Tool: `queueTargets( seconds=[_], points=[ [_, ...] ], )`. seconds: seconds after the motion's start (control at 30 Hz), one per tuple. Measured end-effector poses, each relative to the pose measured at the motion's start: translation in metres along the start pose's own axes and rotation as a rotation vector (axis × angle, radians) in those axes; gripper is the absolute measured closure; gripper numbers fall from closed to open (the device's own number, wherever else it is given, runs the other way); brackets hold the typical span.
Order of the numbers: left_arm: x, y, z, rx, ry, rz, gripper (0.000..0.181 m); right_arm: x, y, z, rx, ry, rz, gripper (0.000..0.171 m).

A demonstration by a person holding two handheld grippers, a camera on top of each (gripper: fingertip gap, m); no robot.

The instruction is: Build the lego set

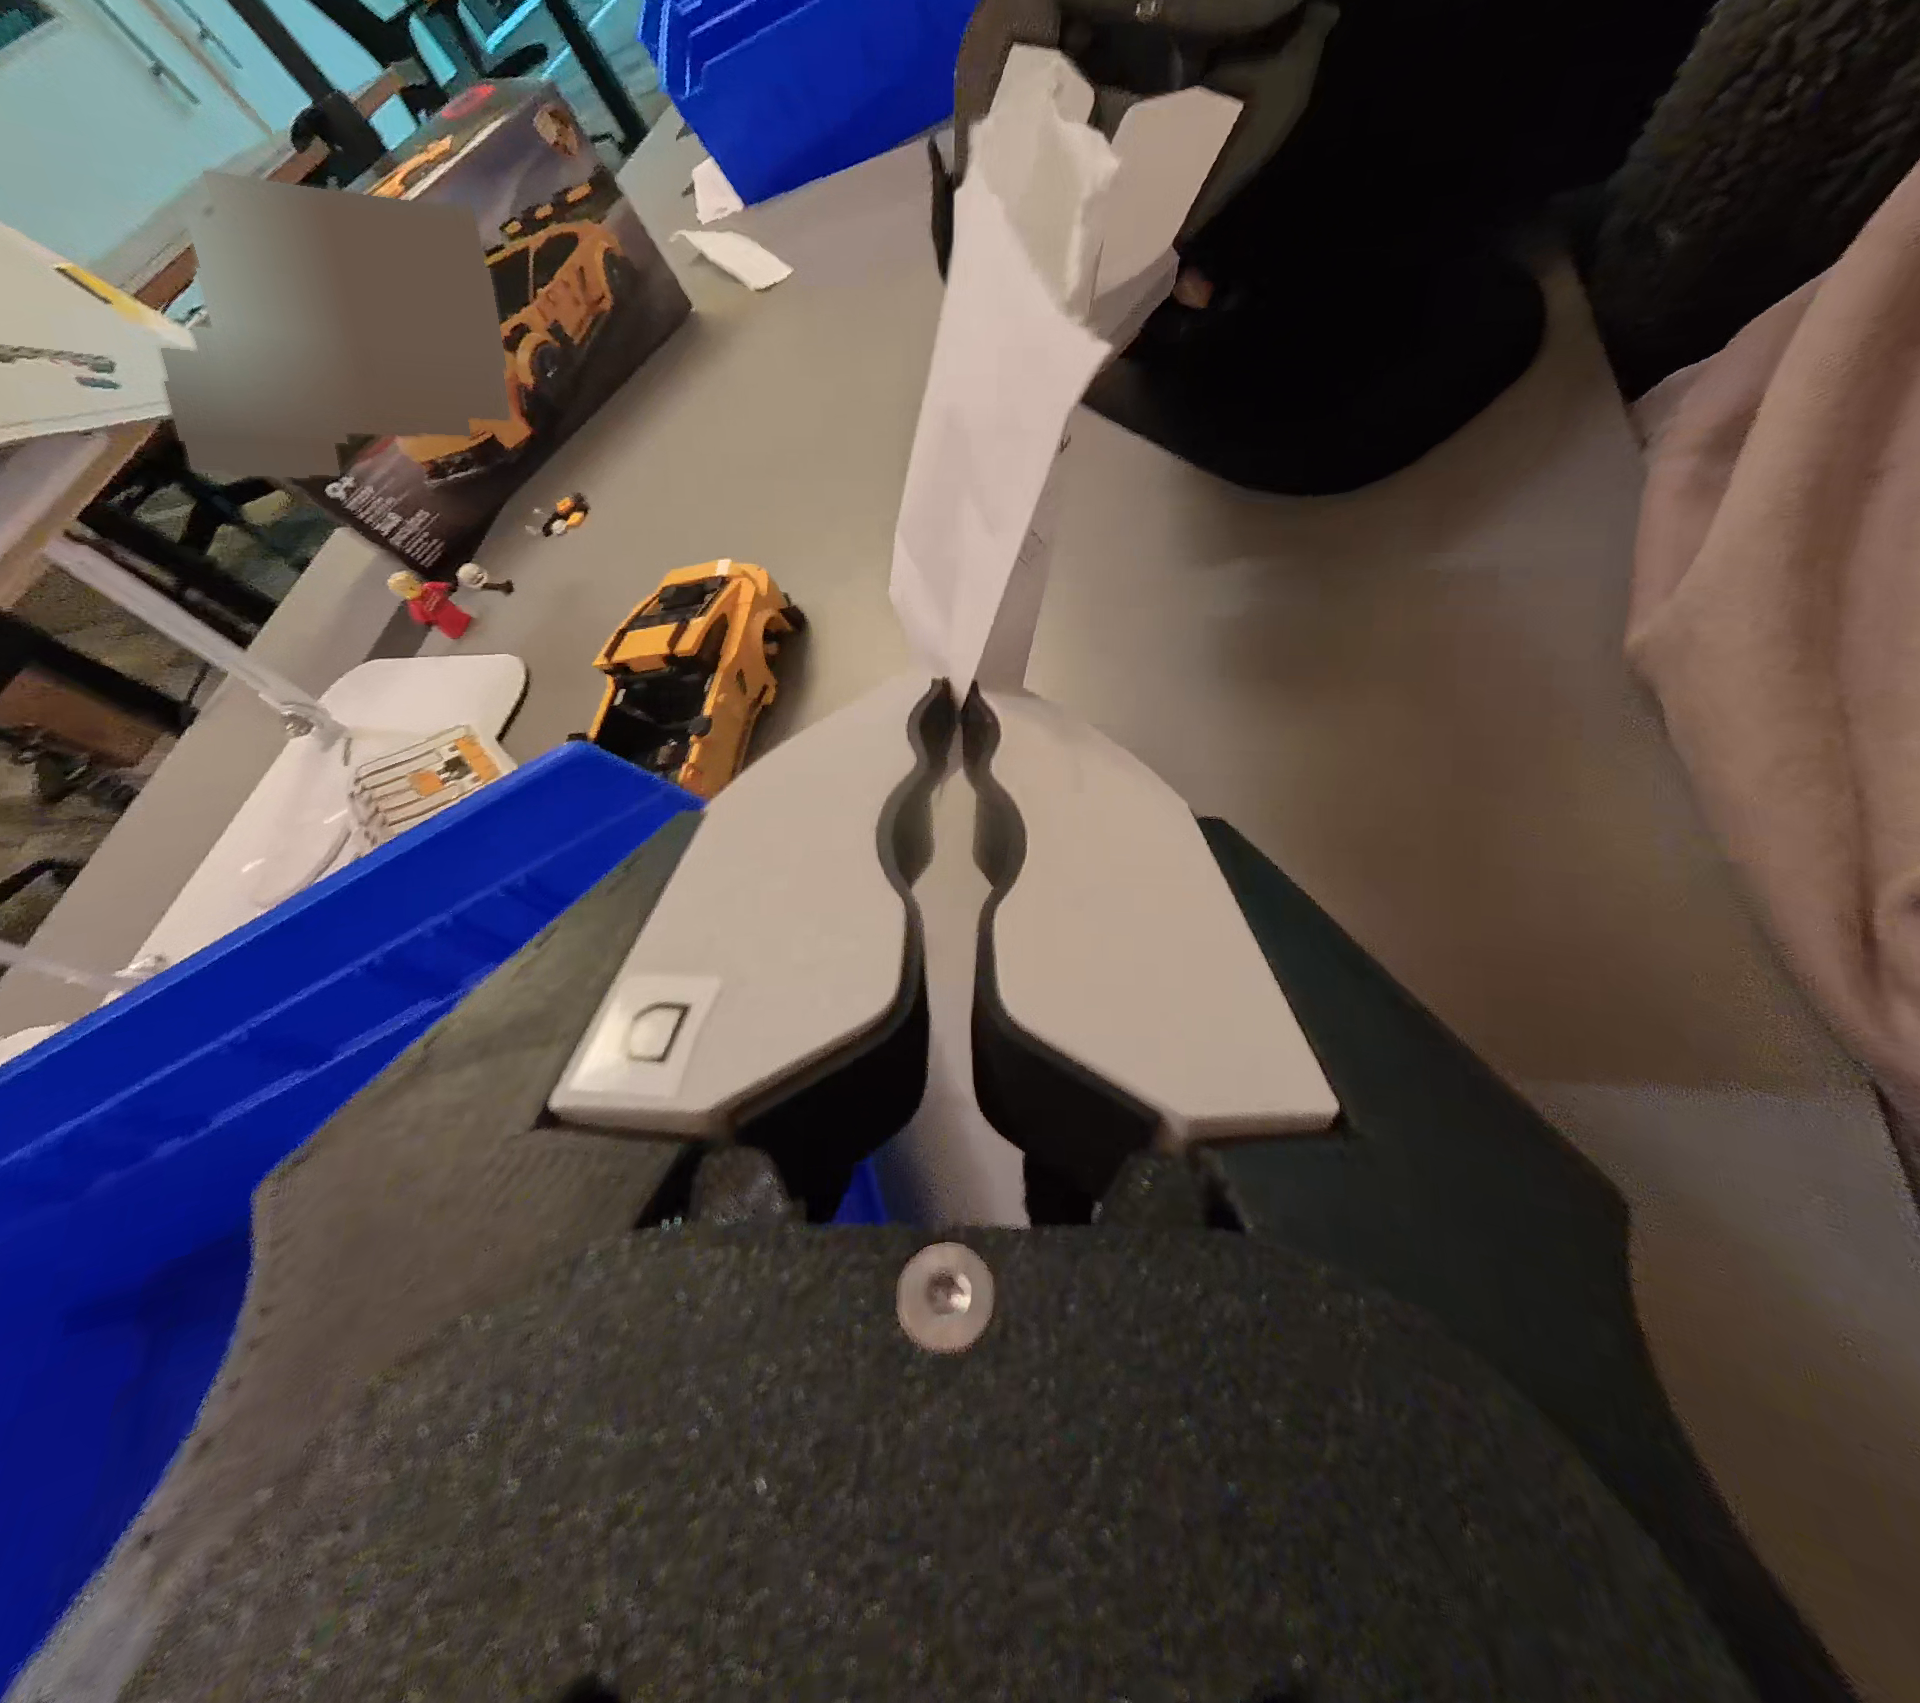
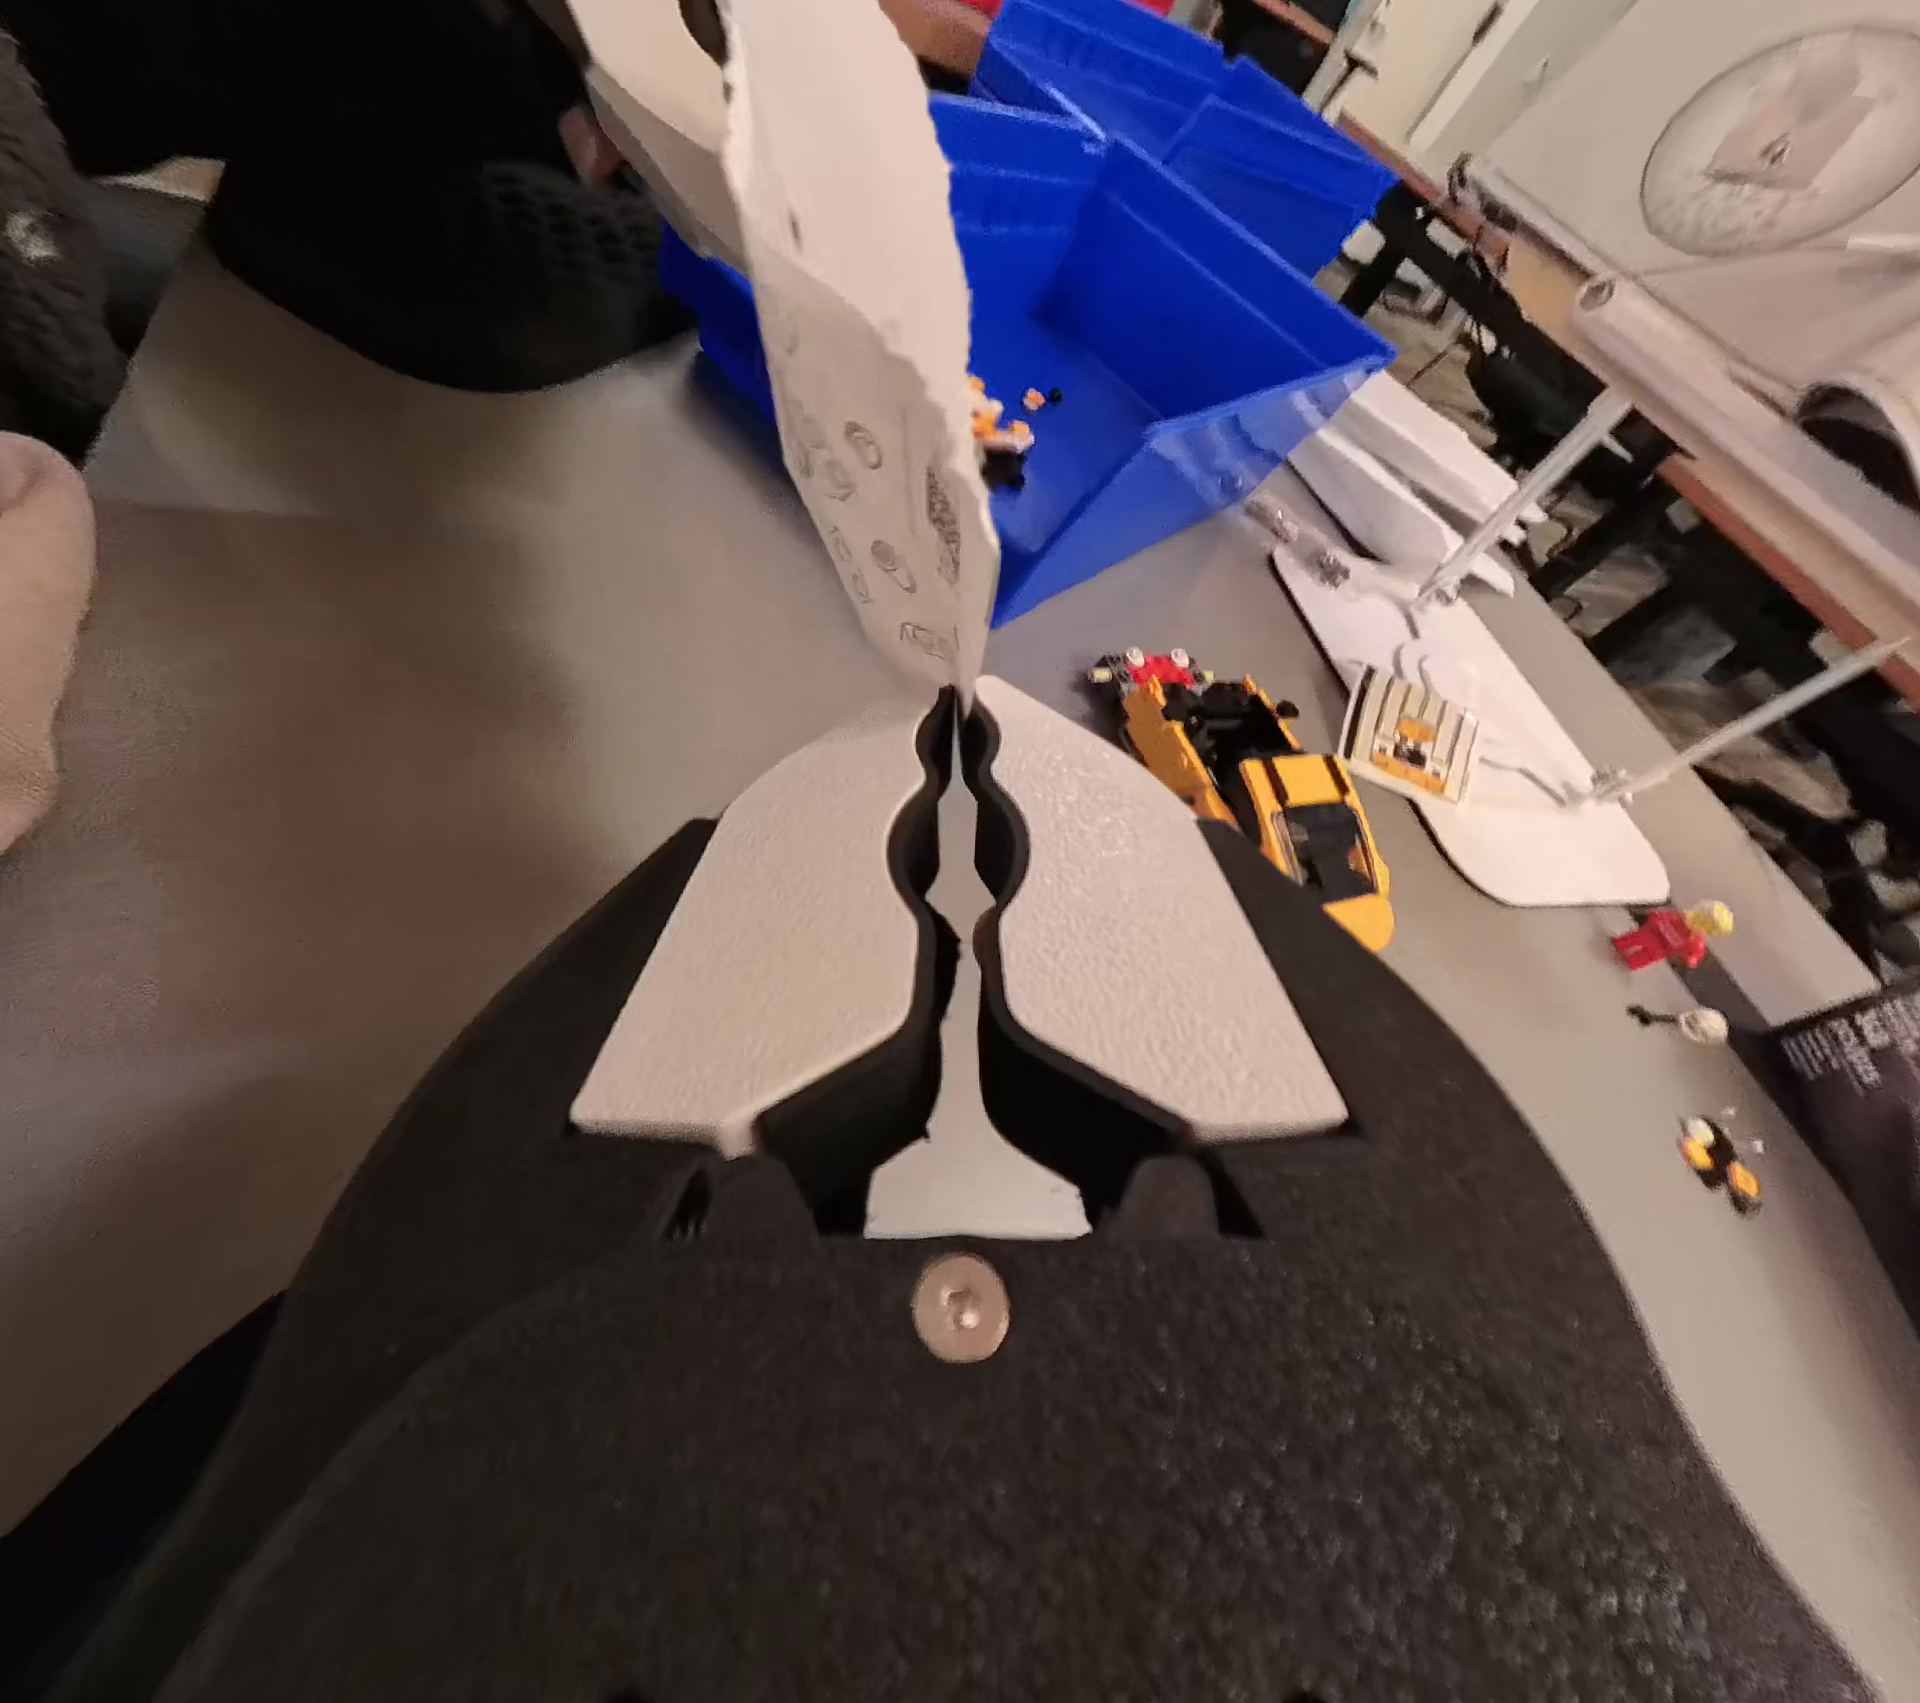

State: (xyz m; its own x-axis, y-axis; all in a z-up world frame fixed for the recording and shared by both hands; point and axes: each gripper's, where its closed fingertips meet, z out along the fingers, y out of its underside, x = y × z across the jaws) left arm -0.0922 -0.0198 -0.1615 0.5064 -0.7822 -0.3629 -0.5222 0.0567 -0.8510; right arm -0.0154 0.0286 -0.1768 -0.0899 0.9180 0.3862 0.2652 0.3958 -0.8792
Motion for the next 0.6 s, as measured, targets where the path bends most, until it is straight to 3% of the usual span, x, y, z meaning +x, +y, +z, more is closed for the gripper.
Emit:
queueTargets(
  seconds=[0.17,0.33,0.6],
  points=[
    [-0.019,0.006,-0.002,-0.064,-0.155,0.015,0.18,0.024,0.025,-0.001,-0.222,0.155,0.119,0.167],
    [-0.031,0.005,-0.001,-0.073,-0.286,0.075,0.18,0.016,0.023,0.008,-0.291,0.214,0.304,0.171],
    [-0.029,0.003,0.011,-0.095,-0.352,0.147,0.18,-0.004,0.021,0.044,-0.351,0.257,0.432,0.171]
  ],
)
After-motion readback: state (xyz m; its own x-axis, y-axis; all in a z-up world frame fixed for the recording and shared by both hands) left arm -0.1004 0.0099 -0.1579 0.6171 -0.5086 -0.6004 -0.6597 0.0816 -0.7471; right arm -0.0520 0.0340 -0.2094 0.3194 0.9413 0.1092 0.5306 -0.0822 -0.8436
